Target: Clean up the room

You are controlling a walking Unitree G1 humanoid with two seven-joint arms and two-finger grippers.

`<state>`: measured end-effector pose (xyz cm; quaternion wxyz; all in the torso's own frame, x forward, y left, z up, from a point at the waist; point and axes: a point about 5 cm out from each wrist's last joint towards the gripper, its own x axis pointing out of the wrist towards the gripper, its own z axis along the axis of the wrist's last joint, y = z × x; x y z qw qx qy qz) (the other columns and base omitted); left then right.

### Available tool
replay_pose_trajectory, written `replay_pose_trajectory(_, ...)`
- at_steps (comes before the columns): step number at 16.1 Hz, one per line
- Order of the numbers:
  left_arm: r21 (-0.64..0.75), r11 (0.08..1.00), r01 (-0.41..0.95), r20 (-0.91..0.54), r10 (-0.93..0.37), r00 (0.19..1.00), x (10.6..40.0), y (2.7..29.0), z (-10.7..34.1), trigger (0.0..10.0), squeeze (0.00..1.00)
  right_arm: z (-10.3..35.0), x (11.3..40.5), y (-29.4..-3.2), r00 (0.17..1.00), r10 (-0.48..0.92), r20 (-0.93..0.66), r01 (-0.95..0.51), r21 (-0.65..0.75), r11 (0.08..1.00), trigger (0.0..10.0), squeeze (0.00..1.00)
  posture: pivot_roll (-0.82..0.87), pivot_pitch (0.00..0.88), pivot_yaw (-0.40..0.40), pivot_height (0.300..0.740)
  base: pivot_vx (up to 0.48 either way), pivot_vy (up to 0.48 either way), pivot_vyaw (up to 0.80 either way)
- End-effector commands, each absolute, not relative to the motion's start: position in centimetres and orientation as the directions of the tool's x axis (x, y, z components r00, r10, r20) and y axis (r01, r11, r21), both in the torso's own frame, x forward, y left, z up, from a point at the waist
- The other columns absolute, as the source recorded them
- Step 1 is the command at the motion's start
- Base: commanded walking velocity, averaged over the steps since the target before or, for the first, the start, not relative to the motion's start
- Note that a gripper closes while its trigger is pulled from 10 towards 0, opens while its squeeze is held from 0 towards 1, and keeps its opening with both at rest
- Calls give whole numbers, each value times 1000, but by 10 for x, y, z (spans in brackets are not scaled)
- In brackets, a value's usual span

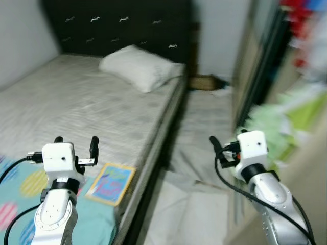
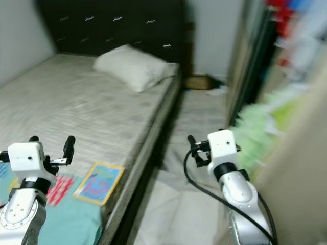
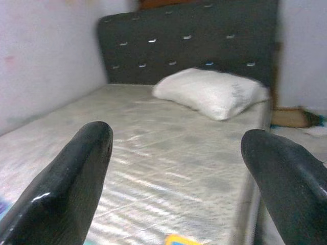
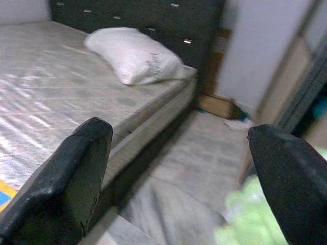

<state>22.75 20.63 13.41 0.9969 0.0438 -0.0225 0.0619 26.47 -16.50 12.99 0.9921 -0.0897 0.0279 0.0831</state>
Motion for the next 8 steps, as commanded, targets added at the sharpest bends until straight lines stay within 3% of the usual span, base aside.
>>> replay_pose_trajectory(1, 91, 988, -122, 42, 119, 992, 227, 207, 133, 10000, 0, 132, 266, -156, 979, 195, -58, -202, -164, 965, 10000, 0, -153, 0, 5, 740, 0, 0, 800)
replay_pose_trajectory(8, 69, 990, -124, 58, 120, 991, 238, 203, 132, 10000, 0, 144, 287, -145, 967, 254, -4, -251, -158, 955, 10000, 0, -152, 0, 4, 740, 0, 0, 800)
